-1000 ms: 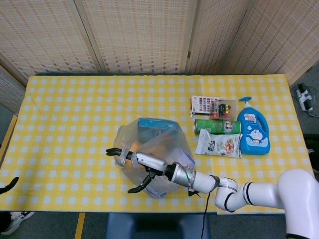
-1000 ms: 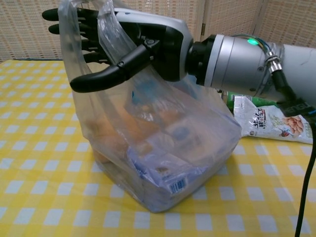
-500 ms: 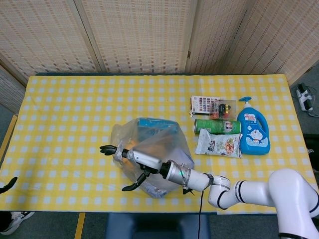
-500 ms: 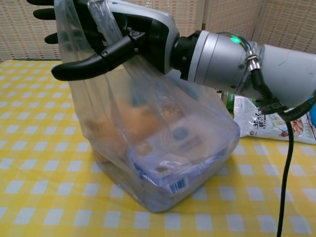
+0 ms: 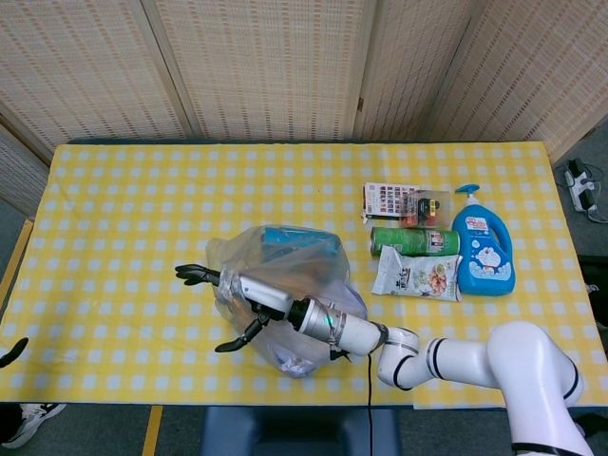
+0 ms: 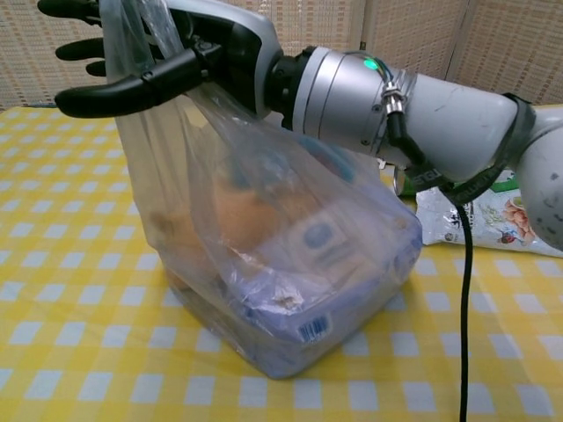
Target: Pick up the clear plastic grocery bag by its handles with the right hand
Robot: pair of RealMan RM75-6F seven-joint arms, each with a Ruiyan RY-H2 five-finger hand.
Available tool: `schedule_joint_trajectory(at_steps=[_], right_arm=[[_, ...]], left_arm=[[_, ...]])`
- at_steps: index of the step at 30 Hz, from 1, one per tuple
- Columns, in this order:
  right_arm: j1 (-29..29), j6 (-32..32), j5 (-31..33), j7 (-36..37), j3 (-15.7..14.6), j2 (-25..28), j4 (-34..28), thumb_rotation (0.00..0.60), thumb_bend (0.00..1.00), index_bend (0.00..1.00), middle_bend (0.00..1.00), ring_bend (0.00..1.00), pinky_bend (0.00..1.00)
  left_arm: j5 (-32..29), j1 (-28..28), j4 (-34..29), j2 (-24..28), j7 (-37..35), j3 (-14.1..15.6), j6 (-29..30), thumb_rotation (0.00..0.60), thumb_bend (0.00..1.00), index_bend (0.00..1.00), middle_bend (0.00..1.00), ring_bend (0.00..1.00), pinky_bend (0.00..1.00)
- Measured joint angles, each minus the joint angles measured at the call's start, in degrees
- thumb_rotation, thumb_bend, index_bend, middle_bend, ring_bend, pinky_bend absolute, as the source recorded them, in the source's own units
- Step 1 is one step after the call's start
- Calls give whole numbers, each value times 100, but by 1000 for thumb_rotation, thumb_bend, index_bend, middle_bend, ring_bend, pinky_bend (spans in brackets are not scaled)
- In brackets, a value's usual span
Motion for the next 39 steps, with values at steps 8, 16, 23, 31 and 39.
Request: schedule_joint_trajectory(at_steps=[8, 16, 23, 31, 39], right_arm=[[329, -174, 81, 370, 126, -342, 419, 600, 208, 0, 0, 155, 0], [418, -19, 82, 769, 166, -459, 505, 600, 209, 0, 0, 119, 0], [457, -17, 189, 1651, 202, -449, 442, 600, 209, 0, 25, 173, 11], [489, -36, 410, 2891, 346, -323, 343, 600, 210, 235, 274, 321, 242], [334, 100, 749, 3275, 620, -162, 52, 600, 239, 433, 497, 491, 414]], left_arm=[[-5, 11, 7, 6, -26, -8, -2, 600, 250, 0, 5, 74, 59], [19, 46, 12, 30, -74, 1, 40, 600, 251, 0, 5, 74, 59], [41, 41, 1, 33, -62, 10, 19, 600, 250, 0, 5, 74, 59], [31, 26, 7, 20, -44, 7, -19, 600, 251, 0, 5, 75, 59], [43, 29, -10, 24, -31, 10, -14, 600, 250, 0, 5, 75, 59]])
